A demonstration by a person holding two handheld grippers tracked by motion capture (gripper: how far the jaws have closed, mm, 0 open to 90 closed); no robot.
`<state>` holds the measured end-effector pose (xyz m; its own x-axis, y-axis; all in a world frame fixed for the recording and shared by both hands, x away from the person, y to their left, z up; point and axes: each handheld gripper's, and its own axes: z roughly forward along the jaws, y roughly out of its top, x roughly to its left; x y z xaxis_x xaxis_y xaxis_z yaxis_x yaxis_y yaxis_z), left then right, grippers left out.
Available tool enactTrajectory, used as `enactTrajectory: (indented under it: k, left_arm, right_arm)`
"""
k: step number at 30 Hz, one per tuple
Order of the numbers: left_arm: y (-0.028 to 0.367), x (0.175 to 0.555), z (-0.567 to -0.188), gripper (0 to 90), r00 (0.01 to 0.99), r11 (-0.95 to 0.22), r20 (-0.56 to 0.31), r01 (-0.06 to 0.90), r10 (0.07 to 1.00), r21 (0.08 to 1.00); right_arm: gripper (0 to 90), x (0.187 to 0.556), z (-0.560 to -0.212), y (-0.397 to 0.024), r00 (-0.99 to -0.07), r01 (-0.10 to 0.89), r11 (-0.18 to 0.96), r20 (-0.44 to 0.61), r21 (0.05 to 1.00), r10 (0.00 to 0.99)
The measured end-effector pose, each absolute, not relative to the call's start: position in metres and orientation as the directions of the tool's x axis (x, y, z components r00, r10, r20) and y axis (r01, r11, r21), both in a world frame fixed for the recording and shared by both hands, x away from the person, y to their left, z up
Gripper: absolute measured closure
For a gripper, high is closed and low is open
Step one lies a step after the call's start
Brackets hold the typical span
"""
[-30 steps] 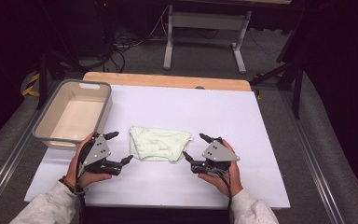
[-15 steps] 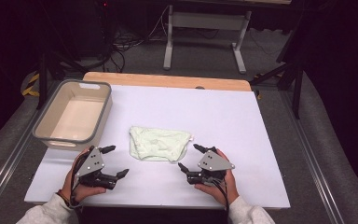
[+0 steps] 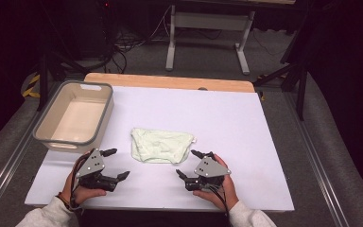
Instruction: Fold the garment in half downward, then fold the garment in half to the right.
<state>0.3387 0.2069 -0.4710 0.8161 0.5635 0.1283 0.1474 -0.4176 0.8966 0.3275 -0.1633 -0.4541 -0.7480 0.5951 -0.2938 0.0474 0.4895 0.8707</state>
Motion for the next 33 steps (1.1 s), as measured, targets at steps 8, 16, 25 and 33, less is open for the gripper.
enactTrajectory:
  k: [8,16,25,33]
  left_arm:
    - [0.208,0.345,-0.47,19.7,0.798,-0.416,0.123,0.17,0.59,0.893]
    - [0.202,0.353,-0.468,21.8,0.775,-0.417,0.123,0.193,0.62,0.888]
    - [0.18,0.374,-0.463,31.1,0.747,-0.445,0.137,0.228,0.65,0.866]
    - [0.17,0.403,-0.459,35.3,0.704,-0.423,0.114,0.281,0.701,0.862]
  right_arm:
    - [28.7,0.329,-0.455,-0.154,-0.764,0.05,0.506,-0.293,0.861,0.575]
    - [31.8,0.334,-0.455,-0.136,-0.802,0.063,0.53,-0.273,0.846,0.531]
    - [40.2,0.347,-0.45,-0.093,-0.835,0.053,0.553,-0.267,0.832,0.481]
    - [50.8,0.365,-0.455,-0.044,-0.865,0.034,0.586,-0.271,0.809,0.423]
